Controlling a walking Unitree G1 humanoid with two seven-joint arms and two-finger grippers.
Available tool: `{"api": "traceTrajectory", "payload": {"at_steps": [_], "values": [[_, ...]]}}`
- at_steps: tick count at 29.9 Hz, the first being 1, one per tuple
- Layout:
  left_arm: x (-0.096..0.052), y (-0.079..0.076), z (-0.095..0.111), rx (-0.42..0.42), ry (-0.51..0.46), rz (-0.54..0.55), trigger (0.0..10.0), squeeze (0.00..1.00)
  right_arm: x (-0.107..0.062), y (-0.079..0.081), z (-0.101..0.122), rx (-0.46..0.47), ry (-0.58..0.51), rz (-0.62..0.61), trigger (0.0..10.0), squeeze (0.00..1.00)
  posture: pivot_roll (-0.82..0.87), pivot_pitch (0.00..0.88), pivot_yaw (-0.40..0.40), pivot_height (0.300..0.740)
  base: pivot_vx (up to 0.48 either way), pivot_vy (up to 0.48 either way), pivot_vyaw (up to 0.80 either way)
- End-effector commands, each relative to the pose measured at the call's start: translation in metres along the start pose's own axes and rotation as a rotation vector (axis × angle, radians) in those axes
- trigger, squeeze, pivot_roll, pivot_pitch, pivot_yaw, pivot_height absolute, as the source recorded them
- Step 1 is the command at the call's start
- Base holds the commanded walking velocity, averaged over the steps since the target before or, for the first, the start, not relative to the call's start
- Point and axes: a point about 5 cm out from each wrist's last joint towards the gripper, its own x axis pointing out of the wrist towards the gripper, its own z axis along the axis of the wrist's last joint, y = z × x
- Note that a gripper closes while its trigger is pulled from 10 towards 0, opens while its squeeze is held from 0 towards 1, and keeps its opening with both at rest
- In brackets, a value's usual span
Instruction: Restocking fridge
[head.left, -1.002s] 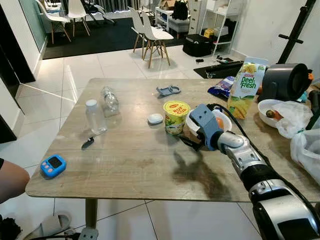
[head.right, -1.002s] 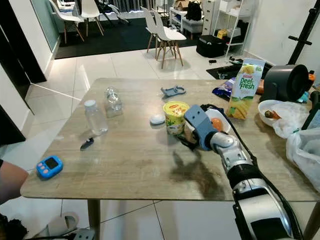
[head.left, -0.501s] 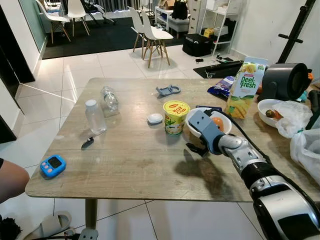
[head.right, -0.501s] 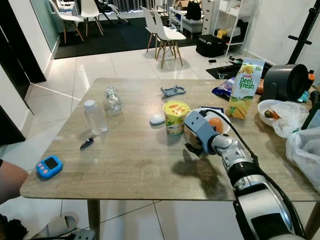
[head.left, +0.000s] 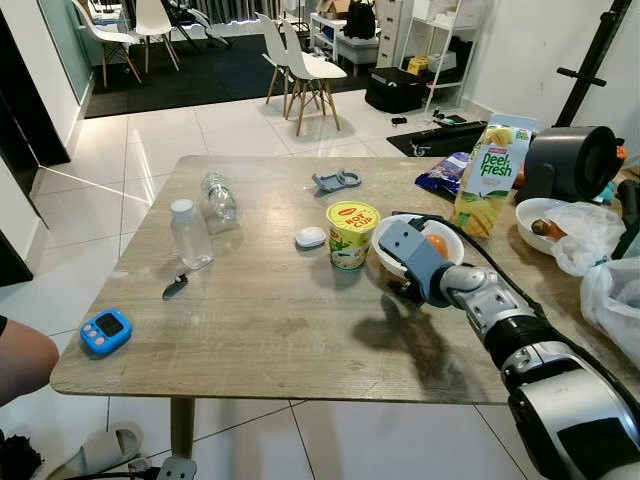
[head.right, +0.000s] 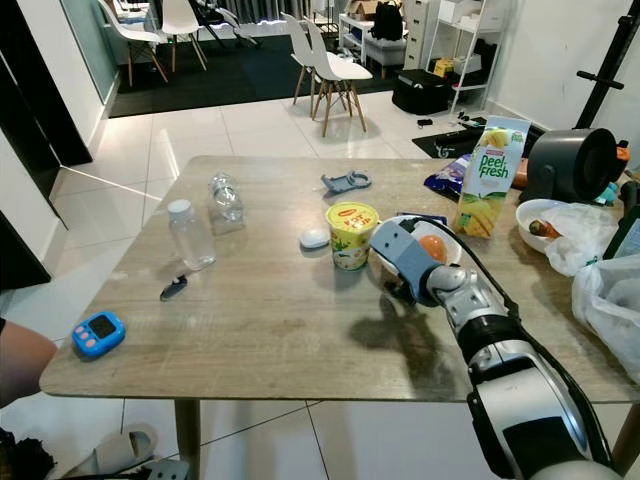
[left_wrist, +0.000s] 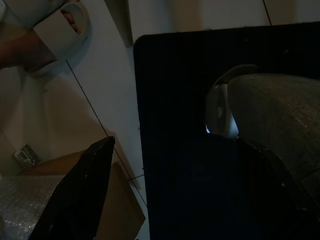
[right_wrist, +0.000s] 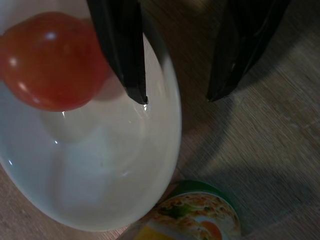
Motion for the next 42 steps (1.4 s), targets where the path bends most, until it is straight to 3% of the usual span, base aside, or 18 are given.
{"api": "traceTrajectory", "payload": {"at_steps": [1, 10, 21, 22, 23, 24, 25, 42], "values": [[0.000, -0.003, -0.001, -0.008, 0.001, -0.010, 10.0, 0.00, -0.001, -0.003, -0.001, -0.011, 0.026, 0.000, 10.0, 0.00, 0.10, 0.000, -0.009, 0.740, 0.000, 0.000, 0.00], [0.000, -0.003, -0.001, -0.009, 0.001, -0.009, 10.0, 0.00, -0.004, -0.013, 0.004, -0.115, 0.083, -0.022, 10.0, 0.00, 0.10, 0.000, -0.009, 0.740, 0.000, 0.000, 0.00], [0.000, -0.003, -0.003, -0.006, 0.005, -0.011, 10.0, 0.00, -0.004, -0.011, 0.005, -0.253, 0.143, 0.015, 9.9, 0.00, 0.10, 0.000, -0.011, 0.740, 0.000, 0.000, 0.00], [0.000, -0.003, -0.003, -0.006, 0.005, -0.010, 10.0, 0.00, -0.004, -0.012, 0.005, -0.267, 0.150, 0.016, 4.4, 0.00, 0.10, 0.000, -0.011, 0.740, 0.000, 0.000, 0.00], [0.000, -0.002, -0.003, -0.006, 0.005, -0.009, 10.0, 0.00, -0.004, -0.012, 0.005, -0.273, 0.154, 0.015, 0.8, 0.00, 0.10, 0.000, -0.011, 0.740, 0.000, 0.000, 0.00], [0.000, -0.002, -0.003, -0.006, 0.005, -0.009, 10.0, 0.00, -0.004, -0.012, 0.005, -0.273, 0.154, 0.015, 0.8, 0.00, 0.10, 0.000, -0.011, 0.740, 0.000, 0.000, 0.00], [0.000, -0.002, -0.003, -0.005, 0.004, -0.009, 10.0, 0.00, -0.005, -0.013, 0.005, -0.284, 0.159, 0.011, 0.0, 0.00, 0.10, 0.000, -0.012, 0.740, 0.000, 0.000, 0.00], [0.000, 0.000, -0.003, 0.000, 0.003, -0.006, 10.0, 0.00, -0.009, -0.014, 0.011, -0.357, 0.135, 0.094, 0.0, 0.00, 0.10, 0.000, -0.014, 0.740, 0.000, 0.000, 0.00]]}}
